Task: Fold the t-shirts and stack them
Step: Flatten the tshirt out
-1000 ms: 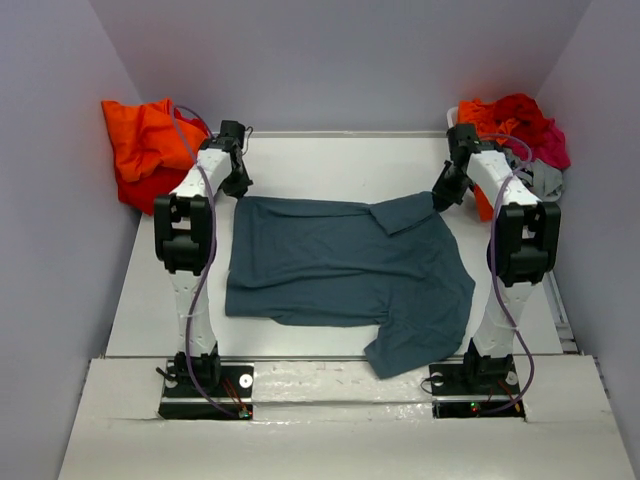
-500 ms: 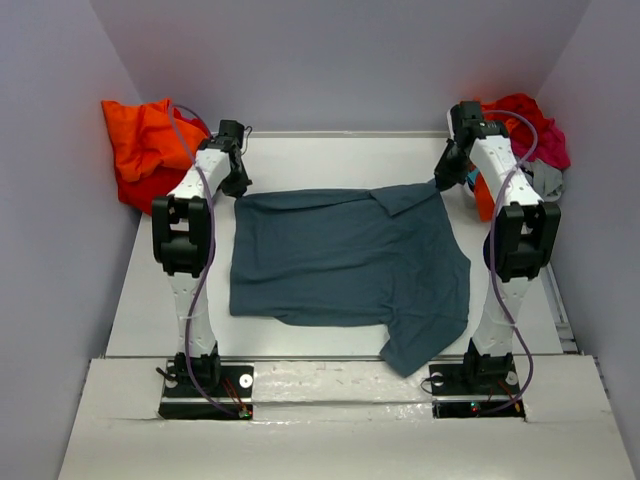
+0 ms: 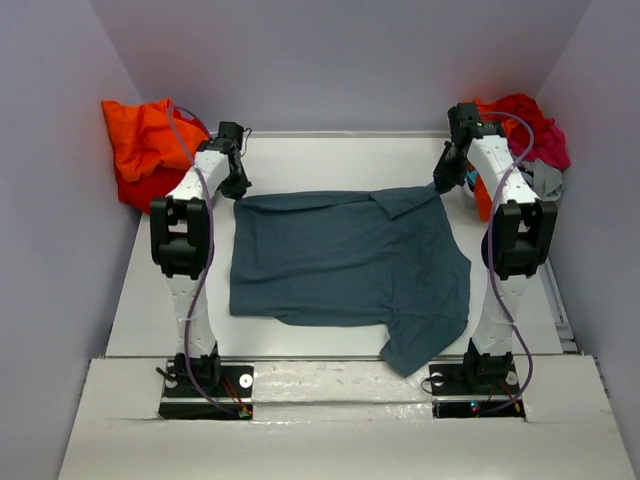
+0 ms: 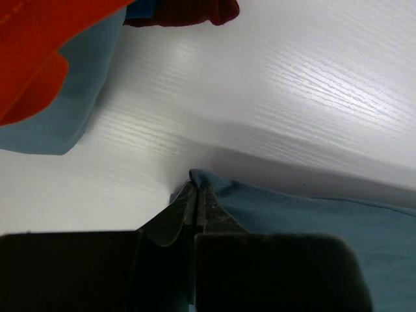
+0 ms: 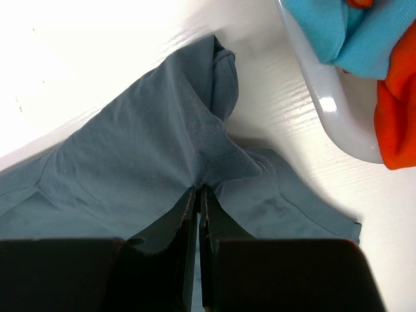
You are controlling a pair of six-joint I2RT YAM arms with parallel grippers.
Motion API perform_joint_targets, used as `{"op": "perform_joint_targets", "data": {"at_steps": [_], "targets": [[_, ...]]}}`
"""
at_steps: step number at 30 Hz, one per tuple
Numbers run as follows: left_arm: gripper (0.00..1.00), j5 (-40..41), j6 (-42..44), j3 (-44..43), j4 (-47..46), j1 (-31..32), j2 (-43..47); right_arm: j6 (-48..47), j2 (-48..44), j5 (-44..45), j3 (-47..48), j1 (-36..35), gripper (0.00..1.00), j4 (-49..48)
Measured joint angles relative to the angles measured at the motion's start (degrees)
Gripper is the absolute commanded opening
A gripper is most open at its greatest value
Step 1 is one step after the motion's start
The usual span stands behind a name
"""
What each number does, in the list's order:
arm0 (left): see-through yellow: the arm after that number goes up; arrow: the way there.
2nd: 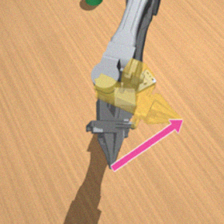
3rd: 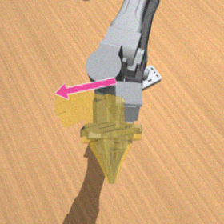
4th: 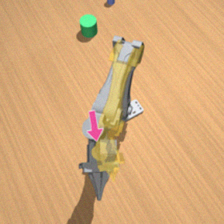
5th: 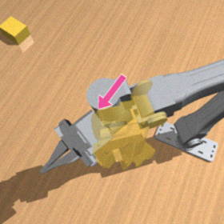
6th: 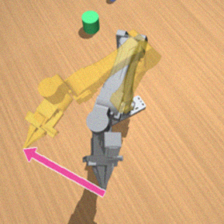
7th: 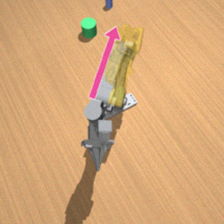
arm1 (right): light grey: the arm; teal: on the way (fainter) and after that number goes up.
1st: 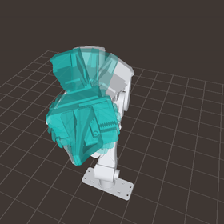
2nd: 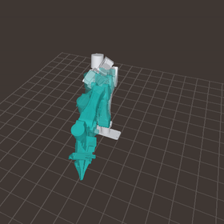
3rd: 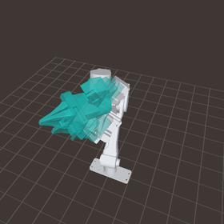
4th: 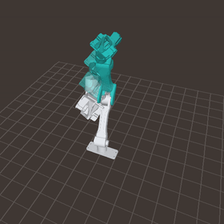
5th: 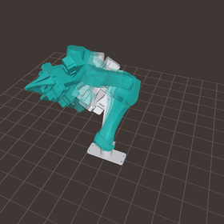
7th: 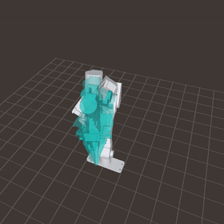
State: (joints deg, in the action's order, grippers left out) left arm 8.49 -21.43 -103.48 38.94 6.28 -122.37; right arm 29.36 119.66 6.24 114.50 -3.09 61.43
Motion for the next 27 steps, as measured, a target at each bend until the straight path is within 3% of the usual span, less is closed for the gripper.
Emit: {"op": "perform_joint_targets", "data": {"at_steps": [27], "targets": [[0.06,-0.11,-0.02,4.52,-1.09,0.00,5.49,-2.21,0.00,2.45,4.74,0.20,0.12,2.38]]}}
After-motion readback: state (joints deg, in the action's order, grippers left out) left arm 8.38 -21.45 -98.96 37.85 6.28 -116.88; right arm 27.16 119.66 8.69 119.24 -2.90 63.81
